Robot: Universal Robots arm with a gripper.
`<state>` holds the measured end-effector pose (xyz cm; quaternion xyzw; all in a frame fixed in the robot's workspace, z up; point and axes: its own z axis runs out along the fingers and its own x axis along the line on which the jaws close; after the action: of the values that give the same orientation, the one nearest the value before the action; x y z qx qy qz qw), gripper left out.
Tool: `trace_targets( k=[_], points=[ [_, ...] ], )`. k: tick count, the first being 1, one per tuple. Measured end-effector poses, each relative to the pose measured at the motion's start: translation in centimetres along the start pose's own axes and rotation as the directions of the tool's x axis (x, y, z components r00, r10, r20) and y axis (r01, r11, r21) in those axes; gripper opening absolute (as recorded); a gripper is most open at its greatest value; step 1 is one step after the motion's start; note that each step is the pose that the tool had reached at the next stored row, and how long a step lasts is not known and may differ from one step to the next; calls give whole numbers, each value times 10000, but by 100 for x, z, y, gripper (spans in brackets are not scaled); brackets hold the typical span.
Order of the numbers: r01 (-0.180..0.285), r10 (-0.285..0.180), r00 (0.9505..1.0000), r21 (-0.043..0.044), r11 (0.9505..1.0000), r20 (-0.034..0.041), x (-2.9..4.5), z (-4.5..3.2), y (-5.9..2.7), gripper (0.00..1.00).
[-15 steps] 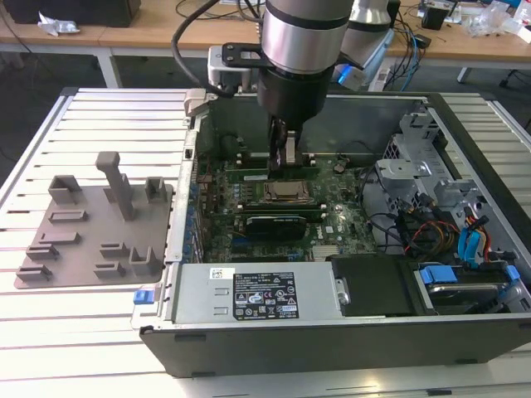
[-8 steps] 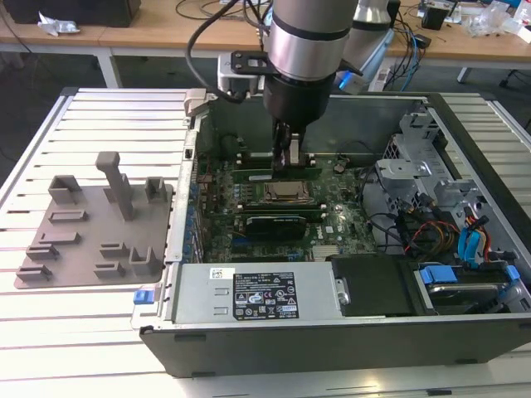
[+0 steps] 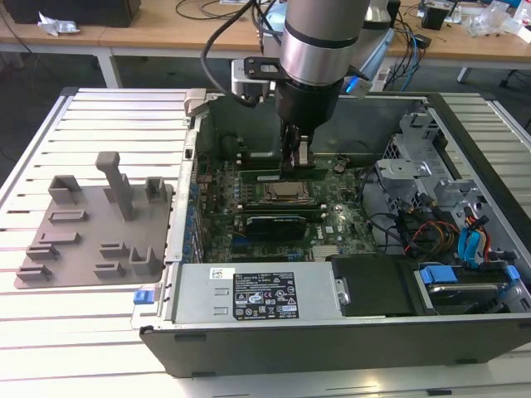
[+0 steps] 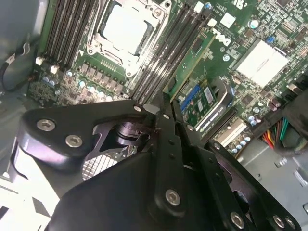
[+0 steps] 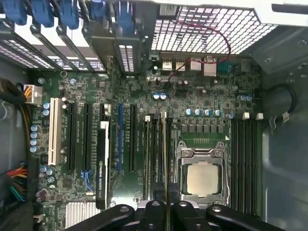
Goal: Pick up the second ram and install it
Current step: 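Insert the second ram into the second slot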
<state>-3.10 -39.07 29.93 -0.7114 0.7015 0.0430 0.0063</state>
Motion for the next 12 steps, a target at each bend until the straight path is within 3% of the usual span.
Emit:
trace_targets(
  k=[12],
  points=[
    [-1, 1, 10000, -8, 10000, 0, -19, 199, -40, 13]
  ],
)
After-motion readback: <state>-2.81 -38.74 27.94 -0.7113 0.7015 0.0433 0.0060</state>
